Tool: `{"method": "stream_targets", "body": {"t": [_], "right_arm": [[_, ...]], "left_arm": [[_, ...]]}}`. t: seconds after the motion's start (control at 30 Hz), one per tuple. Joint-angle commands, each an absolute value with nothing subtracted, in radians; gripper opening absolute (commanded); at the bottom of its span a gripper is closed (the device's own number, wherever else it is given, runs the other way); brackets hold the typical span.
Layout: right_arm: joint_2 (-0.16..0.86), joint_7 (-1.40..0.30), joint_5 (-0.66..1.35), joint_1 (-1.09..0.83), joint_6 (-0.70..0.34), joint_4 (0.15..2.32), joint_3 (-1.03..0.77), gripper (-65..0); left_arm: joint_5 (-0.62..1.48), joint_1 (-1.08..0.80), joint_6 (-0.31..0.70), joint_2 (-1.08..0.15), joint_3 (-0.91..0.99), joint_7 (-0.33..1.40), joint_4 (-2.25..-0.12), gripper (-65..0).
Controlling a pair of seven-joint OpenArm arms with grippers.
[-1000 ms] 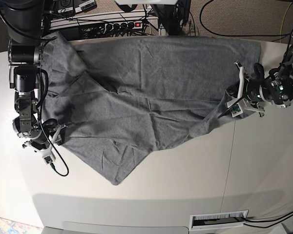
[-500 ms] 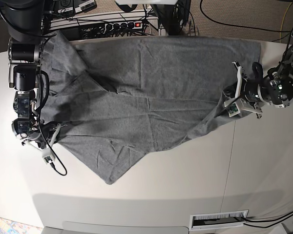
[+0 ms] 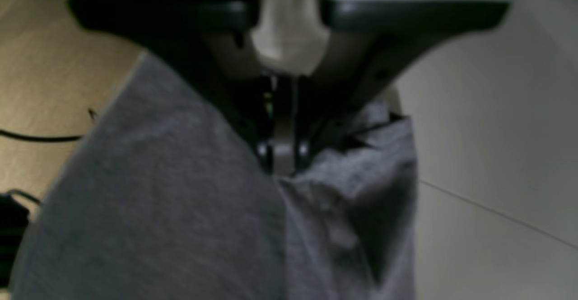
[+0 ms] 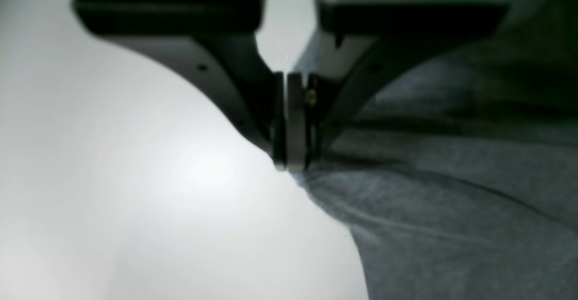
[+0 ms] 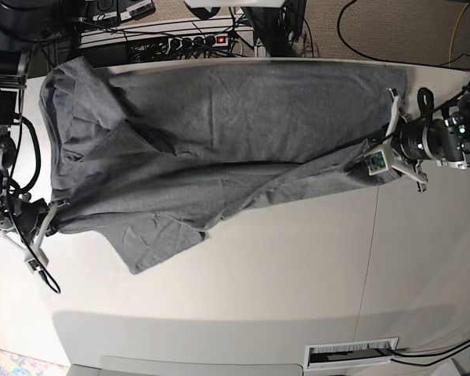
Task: Fold the T-shirt properly
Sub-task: 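Pull the held edges with both grippers, gathering the shirt into a strip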
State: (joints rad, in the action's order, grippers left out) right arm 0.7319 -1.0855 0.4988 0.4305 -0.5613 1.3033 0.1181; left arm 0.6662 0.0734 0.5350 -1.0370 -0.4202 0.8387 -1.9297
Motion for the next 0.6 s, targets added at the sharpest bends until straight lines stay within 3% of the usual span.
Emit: {"method": "stream_targets", "body": {"t": [0.0,0.57], "right_arm": [[0.766,-1.092,0.502,0.438,-0.558,1.334,0.109,-65.0],[0.879,-1.276,0.502,0.214,-0.557,1.526,0.109,-65.0]], "left_arm": [[0.674,0.071,0.532,-1.065,-0.409,0.844,-1.955,-65.0],[0.587,-0.143,0.506,-1.15,-0.409,0.919,-2.151,-65.0]]}}
